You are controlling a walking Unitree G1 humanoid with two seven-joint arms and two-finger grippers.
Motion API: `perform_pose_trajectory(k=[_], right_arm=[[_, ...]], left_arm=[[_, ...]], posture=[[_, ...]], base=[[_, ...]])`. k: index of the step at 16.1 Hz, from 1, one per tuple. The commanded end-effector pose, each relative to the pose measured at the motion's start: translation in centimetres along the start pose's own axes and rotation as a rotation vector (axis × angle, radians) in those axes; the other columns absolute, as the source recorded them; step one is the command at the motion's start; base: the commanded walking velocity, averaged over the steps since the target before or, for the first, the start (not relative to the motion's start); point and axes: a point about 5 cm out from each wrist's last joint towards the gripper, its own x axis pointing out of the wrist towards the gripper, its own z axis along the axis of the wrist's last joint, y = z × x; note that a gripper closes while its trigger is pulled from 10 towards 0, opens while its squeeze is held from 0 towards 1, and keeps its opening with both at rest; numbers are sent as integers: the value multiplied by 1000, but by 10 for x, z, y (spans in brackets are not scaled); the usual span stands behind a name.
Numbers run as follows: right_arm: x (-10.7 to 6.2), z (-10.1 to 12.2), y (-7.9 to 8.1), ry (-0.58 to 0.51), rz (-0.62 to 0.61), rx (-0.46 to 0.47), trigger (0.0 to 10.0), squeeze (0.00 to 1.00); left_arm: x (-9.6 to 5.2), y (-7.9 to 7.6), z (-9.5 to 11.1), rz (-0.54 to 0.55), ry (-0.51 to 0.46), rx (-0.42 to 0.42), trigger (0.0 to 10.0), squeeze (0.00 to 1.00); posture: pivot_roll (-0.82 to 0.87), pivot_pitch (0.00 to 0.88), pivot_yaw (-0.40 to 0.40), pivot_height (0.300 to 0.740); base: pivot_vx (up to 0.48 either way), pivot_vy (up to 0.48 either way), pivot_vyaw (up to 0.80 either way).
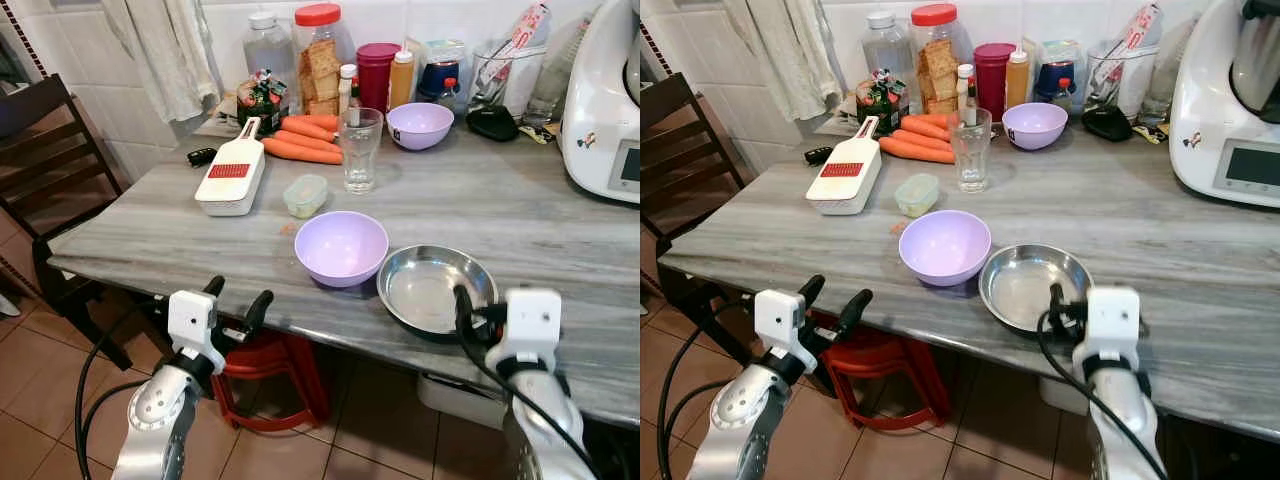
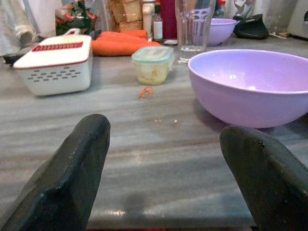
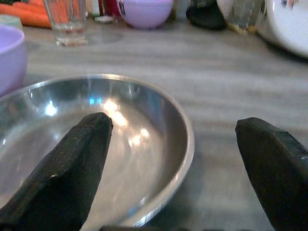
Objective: Setting the table
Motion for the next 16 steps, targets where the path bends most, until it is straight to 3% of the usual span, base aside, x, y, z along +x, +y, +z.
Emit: perform_pose_trajectory(k=[1,4,5,7,10,15,16], right_arm=[[-1,3,1,-15,-1,26,10000,0],[-2,9,1,-72,19,57,10000,0],[-3,14,-2,-125,-1,11,10000,0],[-9,13,-3,-105,23,44,10000,0],[-13,19,7,-132,16,69,10000,0],[-4,28,24,-156,64,81,10000,0],[0,26,23,-135,67,60,10000,0]], left_arm=[[-2,3,2,21,-3,14,10000,0],[1,-3,2,25,3,5,10000,0],[-1,-3,4,17,5,2,10000,0],[-4,-3,5,31,13,9,10000,0],[-4,8,15,103,-7,85,10000,0],[1,19,16,239,12,72,10000,0],[3,16,15,226,13,85,10000,0]], posture=[[-122,0,98,740],[-127,0,106,740],[-126,0,112,740],[-122,0,123,740],[-113,0,117,740],[-87,0,116,740],[-83,0,115,740]], base=[[0,0,0],[0,0,0],[0,0,0],[0,0,0],[0,0,0],[0,0,0],[0,0,0]])
